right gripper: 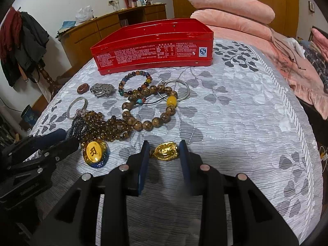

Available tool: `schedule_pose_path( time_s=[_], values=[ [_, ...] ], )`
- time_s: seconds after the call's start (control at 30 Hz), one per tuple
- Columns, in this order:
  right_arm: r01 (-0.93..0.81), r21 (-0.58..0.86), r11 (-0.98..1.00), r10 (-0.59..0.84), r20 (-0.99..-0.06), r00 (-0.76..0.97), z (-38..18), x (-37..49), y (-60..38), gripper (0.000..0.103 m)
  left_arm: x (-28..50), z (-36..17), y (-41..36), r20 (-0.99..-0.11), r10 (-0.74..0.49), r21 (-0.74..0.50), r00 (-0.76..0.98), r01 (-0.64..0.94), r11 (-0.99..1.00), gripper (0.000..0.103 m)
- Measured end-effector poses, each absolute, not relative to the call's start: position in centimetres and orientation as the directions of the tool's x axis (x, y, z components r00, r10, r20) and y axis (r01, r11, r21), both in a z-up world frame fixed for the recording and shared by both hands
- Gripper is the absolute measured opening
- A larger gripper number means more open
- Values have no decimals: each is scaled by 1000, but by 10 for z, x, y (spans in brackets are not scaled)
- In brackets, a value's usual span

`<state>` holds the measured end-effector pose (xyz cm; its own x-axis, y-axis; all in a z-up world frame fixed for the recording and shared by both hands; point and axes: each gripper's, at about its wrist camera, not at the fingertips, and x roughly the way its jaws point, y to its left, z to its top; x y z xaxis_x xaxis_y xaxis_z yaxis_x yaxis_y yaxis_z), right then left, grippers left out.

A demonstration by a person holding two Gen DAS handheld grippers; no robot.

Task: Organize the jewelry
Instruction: 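Grasp the gold charm with the right tool while the left tool grasps the black bead strand, then carry both held pieces over the red tin and open both tools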

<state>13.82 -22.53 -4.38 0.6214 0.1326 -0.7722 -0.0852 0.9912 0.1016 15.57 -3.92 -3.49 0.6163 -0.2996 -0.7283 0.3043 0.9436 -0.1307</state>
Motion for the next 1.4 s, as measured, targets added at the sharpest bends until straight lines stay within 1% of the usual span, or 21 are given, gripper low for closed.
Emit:
schedule_pose_path(
  time_s=[0.07, 0.1, 0.27, 0.47, 0.63, 0.9, 1.07, 1.27, 1.33, 1.4],
  values=[
    [-86, 94, 992, 127, -772, 622, -44, 138, -224, 29, 154, -35, -42, -730, -280, -109, 623, 299, 948, 27],
    [-87, 89, 992, 124, -772, 623, -44, 138, -224, 29, 154, -36, -43, -731, -271, -96, 626, 298, 950, 17],
    [-92, 86, 992, 124, -768, 628, -42, 134, -223, 28, 148, -34, -35, -718, -318, -167, 619, 290, 942, 15],
    [-118, 101, 988, 154, -733, 663, -30, 123, -224, 28, 134, -19, -19, -676, -322, -196, 663, 259, 946, 15],
    [-136, 104, 985, 170, -706, 687, -17, 120, -225, 28, 131, -1, -13, -626, -316, -199, 713, 246, 949, 13],
    [-154, 101, 983, 182, -667, 723, 3, 134, -230, 28, 148, 16, -18, -582, -311, -176, 751, 257, 950, 13],
    [-175, 107, 979, 203, -628, 751, 25, 153, -236, 28, 170, 35, -23, -537, -324, -179, 779, 270, 946, 13],
    [-215, 126, 968, 248, -585, 772, 60, 208, -242, 28, 224, 67, -36, -479, -338, -178, 810, 288, 941, 13],
    [-216, 115, 970, 242, -581, 777, 67, 232, -240, 28, 246, 71, -43, -477, -318, -155, 819, 278, 948, 13],
    [-207, 116, 971, 235, -588, 774, 66, 256, -240, 28, 272, 68, -50, -495, -303, -150, 814, 264, 953, 13]
  ],
)
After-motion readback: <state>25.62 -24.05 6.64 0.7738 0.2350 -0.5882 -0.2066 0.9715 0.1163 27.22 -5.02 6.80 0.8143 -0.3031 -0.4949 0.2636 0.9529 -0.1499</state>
